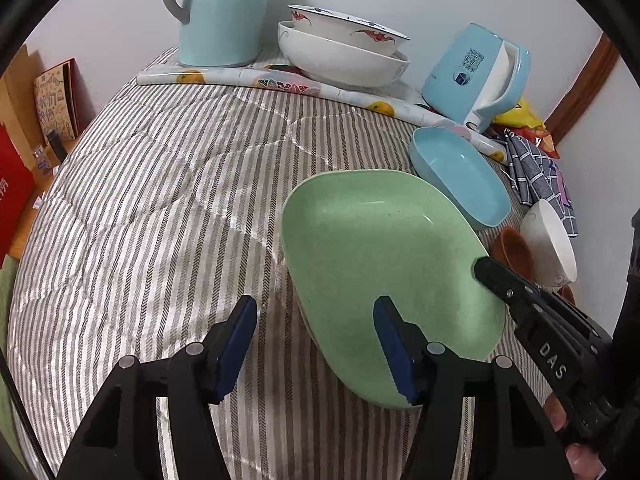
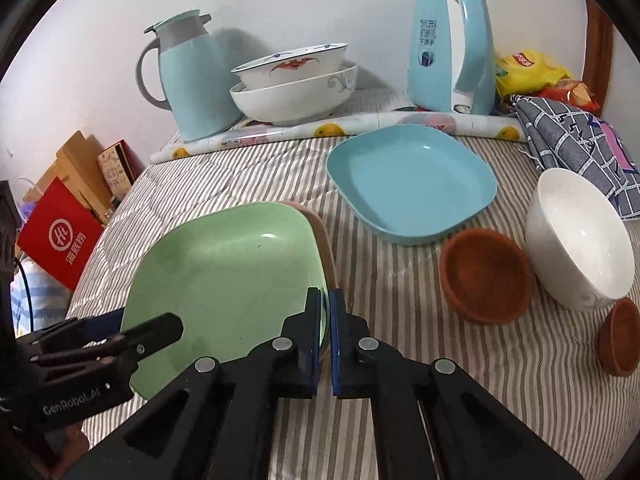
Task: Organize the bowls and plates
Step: 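Lower the green plate onto the pink plate and open both grippers, then move both grippers to the rim of the light-blue plate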
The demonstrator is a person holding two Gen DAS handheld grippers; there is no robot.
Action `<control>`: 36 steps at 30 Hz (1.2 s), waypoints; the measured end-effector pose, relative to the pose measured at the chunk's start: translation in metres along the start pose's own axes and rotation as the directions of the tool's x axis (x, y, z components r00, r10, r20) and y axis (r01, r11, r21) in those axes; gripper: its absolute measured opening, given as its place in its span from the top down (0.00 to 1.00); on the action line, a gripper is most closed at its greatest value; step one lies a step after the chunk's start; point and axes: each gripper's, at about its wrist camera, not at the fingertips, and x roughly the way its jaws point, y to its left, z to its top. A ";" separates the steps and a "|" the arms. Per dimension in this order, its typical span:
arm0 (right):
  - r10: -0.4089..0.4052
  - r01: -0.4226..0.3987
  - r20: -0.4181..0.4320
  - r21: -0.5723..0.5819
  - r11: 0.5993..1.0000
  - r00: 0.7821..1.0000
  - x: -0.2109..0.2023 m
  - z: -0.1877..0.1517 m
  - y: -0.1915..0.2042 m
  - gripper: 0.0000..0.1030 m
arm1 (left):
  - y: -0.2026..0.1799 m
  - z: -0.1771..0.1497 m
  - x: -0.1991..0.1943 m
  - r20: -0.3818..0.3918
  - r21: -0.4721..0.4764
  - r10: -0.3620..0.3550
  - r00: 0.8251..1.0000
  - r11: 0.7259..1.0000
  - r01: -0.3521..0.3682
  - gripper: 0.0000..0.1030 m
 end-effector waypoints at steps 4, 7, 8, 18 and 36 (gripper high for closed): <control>-0.024 0.023 -0.023 -0.009 1.000 0.999 0.014 0.004 -0.001 0.92 | 0.001 0.002 -0.001 0.006 -0.003 0.005 1.000 1.000 -0.005 0.42; -0.018 0.018 -0.006 -0.007 1.000 1.000 0.008 0.003 -0.003 0.89 | 0.001 0.003 -0.005 0.012 -0.003 0.007 1.000 1.000 -0.007 0.42; -0.014 0.014 0.001 -0.003 1.000 1.000 0.004 0.003 -0.004 0.85 | 0.001 0.003 -0.006 0.013 -0.004 0.008 1.000 1.000 -0.008 0.42; -0.049 0.048 0.049 0.030 0.998 0.998 -0.042 -0.008 -0.032 0.61 | -0.032 0.001 -0.026 0.046 0.043 0.000 0.999 0.999 -0.002 0.42; -0.170 0.163 0.122 0.059 0.985 0.978 -0.111 -0.001 -0.084 0.39 | -0.102 0.028 -0.049 0.145 0.111 0.034 0.989 0.993 -0.050 0.42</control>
